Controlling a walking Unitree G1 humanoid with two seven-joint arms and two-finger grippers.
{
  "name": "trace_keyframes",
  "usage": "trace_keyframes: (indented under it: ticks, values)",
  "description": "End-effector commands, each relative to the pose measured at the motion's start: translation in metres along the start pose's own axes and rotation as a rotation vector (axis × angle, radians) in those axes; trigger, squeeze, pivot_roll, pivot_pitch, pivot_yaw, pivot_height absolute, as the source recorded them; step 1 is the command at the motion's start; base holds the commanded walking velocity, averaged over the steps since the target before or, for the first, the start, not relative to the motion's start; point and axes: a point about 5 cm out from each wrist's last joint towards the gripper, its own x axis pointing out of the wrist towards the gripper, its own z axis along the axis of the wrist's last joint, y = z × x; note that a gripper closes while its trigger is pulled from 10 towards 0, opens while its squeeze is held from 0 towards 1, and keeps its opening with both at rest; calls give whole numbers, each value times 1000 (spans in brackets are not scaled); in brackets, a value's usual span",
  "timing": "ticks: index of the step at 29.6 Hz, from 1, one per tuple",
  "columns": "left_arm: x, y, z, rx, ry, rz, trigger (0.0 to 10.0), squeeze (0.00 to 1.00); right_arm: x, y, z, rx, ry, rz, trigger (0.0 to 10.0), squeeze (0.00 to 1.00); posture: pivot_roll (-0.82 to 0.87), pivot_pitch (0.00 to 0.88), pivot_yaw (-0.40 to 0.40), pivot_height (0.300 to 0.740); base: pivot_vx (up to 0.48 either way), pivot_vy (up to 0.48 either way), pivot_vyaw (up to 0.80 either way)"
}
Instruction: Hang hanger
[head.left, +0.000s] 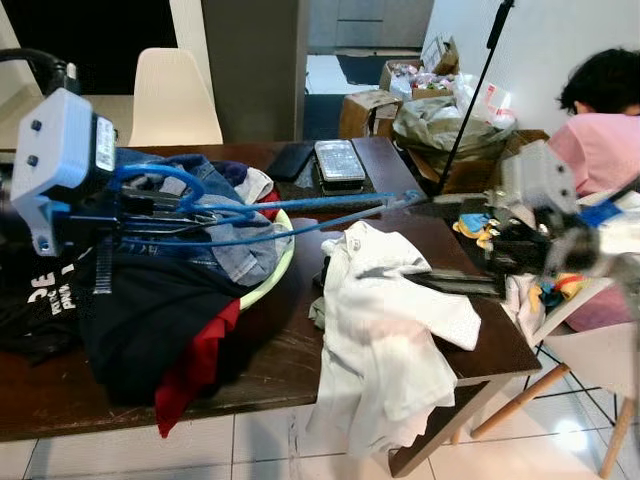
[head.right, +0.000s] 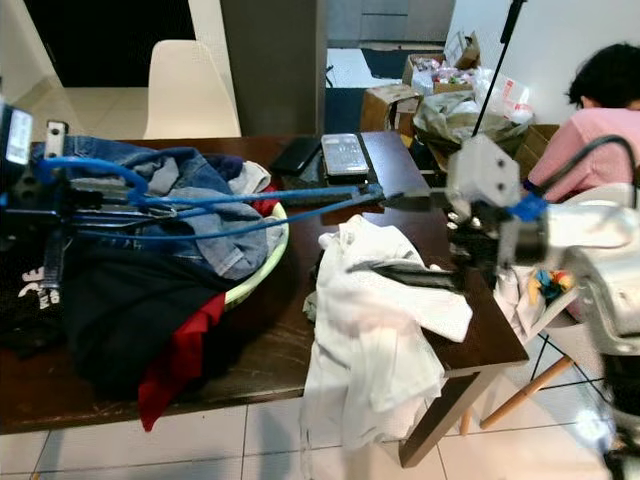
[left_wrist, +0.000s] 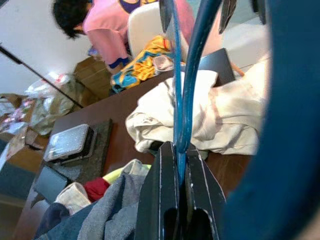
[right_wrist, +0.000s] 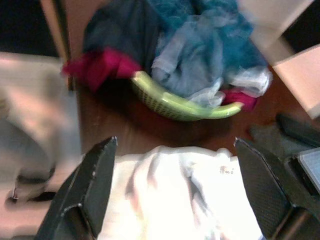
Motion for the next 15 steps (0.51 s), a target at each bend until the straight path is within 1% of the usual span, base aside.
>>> trace_keyframes:
  ticks: [1,2,3,4,5,6,8,10,11,12,13,14,15]
  values:
    - [1,1,0,15,29,-37,10000,0,-6,4,4,-37,32,49,10000,965,77,66,-17,740,0,0,0]
    - [1,1,0,15,29,-37,10000,0,-6,4,4,-37,32,49,10000,965,77,66,-17,740,0,0,0]
    - [2,1,-2,5,24,-53,10000,0,-16,-1,9,-46,26,17,10000,788,76,63,-16,740,0,0,0]
    - [2,1,-2,5,24,-53,10000,0,-16,-1,9,-46,26,17,10000,788,76,63,-16,740,0,0,0]
    - [4,-1,-3,-5,17,-69,10000,0,-25,-7,15,-52,3,-27,10000,671,76,62,-16,740,0,0,0]
    - [4,-1,-3,-5,17,-69,10000,0,-25,-7,15,-52,3,-27,10000,671,76,62,-16,740,0,0,0]
    - [7,-6,-9,-32,25,-125,10000,0,-45,-23,32,-92,-105,-171,10000,0,77,58,-12,740,0,0,0]
    - [9,-10,-14,-46,44,-162,10000,0,-55,-27,44,-120,-202,-226,10000,0,77,58,-12,740,0,0,0]
    - [9,-10,-14,-46,44,-162,10000,0,-55,-27,44,-120,-202,-226,10000,0,77,58,-12,740,0,0,0]
    - [11,-10,-18,-50,59,-173,10000,0,-58,-26,54,-133,-276,-232,10000,0,81,53,-7,740,0,0,0]
    - [12,-11,-21,-53,69,-179,10000,0,-59,-26,59,-141,-323,-232,10000,0,81,53,-7,740,0,0,0]
    - [14,-10,-24,-50,79,-180,10000,0,-52,-23,66,-152,-359,-201,10000,0,82,55,-3,740,0,0,0]
    - [17,-10,-27,-42,88,-177,10000,0,-42,-19,70,-163,-370,-159,10000,0,82,56,-2,740,0,0,0]
